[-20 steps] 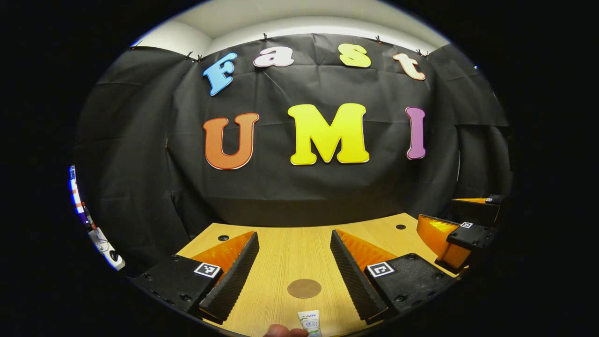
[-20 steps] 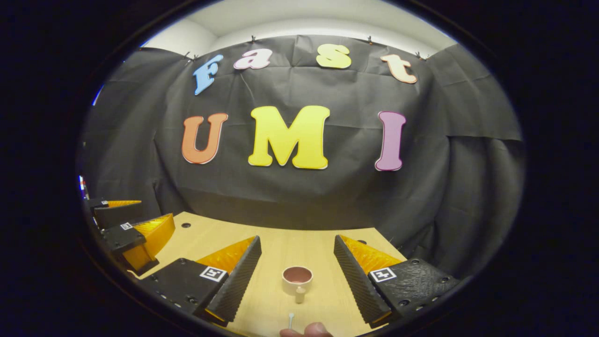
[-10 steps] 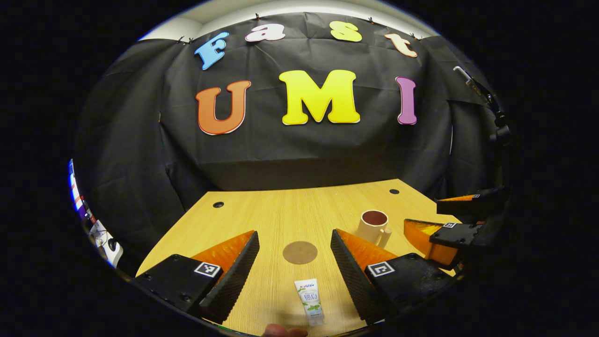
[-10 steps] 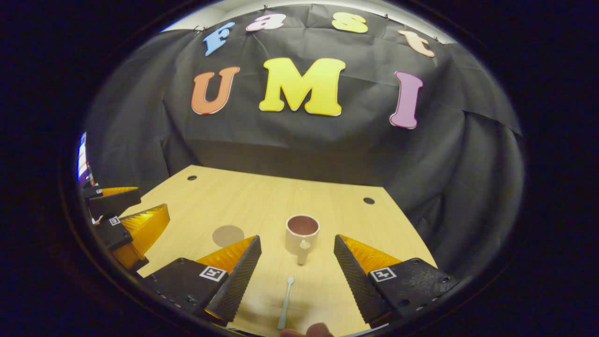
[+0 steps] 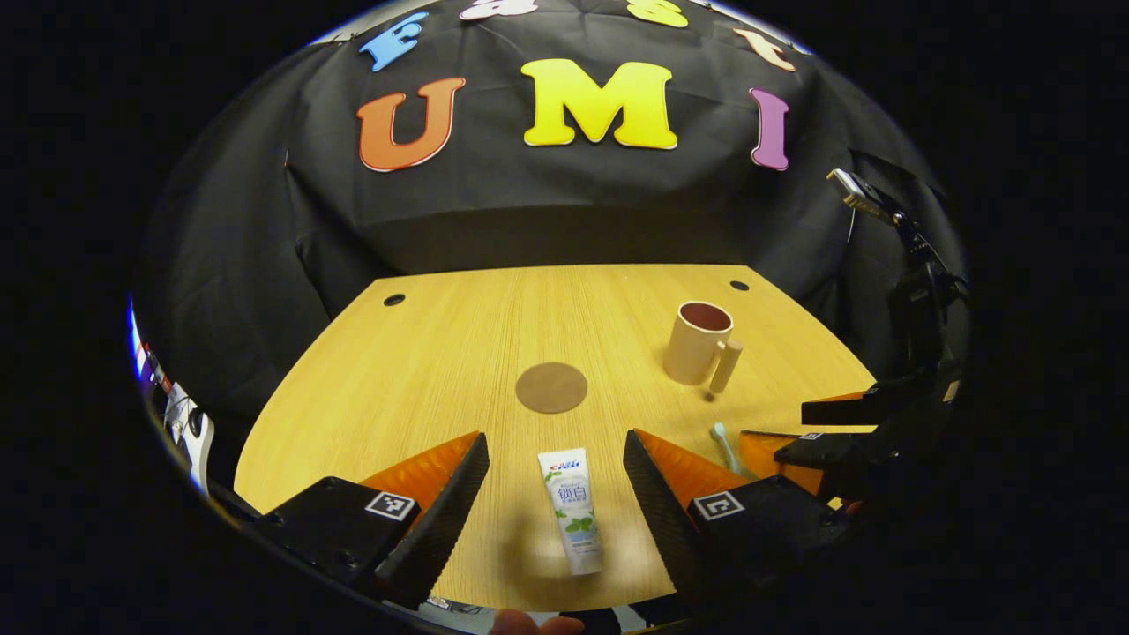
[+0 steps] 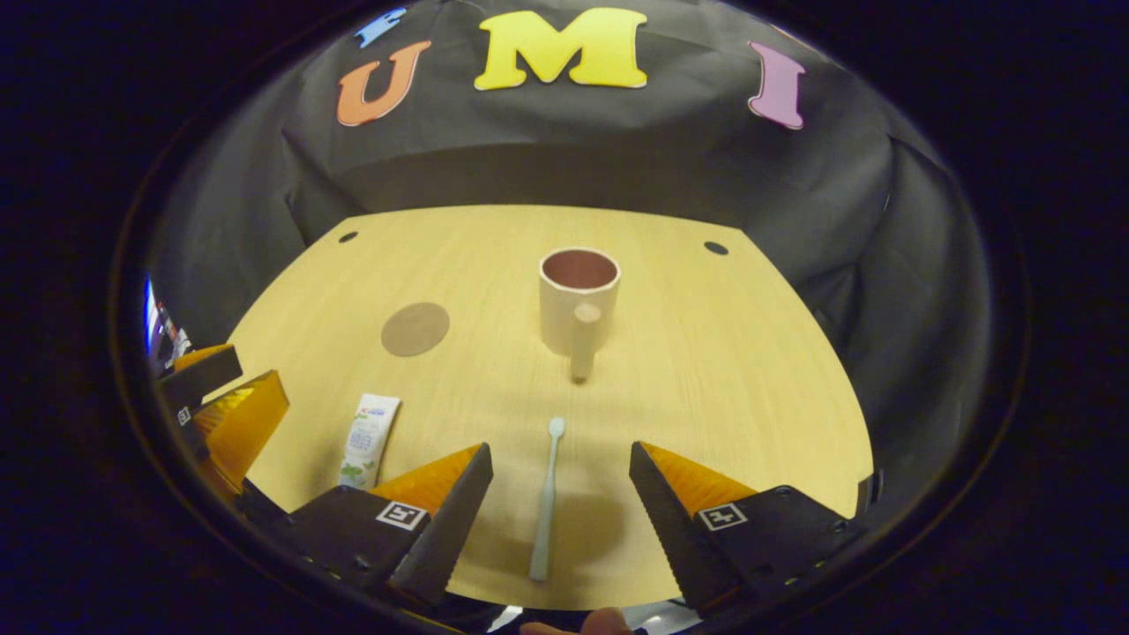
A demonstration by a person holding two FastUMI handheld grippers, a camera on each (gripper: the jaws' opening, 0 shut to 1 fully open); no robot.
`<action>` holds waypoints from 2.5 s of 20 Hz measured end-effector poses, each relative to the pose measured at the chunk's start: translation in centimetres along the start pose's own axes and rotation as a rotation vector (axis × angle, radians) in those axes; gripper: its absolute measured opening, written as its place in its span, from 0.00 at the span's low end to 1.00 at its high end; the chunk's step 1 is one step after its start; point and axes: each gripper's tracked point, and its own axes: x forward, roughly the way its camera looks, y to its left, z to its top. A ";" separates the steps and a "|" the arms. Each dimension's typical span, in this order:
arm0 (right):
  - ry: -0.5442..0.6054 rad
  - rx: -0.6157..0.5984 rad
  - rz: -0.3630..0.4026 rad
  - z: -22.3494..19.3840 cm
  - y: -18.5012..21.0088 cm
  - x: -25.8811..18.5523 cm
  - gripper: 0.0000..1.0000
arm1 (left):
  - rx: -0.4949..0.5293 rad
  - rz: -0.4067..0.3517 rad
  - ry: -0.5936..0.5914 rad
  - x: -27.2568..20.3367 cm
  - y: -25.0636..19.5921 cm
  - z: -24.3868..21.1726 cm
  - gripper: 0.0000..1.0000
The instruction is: Put the toothbrush and toothpaste on the desktop into the cup, then pick up the cup and place it on the coaster on the desktop.
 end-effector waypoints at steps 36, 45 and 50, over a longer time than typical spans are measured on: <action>0.151 0.107 0.080 -2.7 0.6 6.0 0.05 | -0.139 0.040 0.339 5.0 -2.8 -11.3 0.94; 0.153 0.056 0.028 -3.1 -0.3 6.0 0.05 | -0.120 0.043 0.363 5.3 -2.4 -11.8 0.56; 0.178 0.054 0.031 -3.7 0.1 5.9 0.29 | -0.106 0.046 0.362 5.1 -2.4 -11.4 0.53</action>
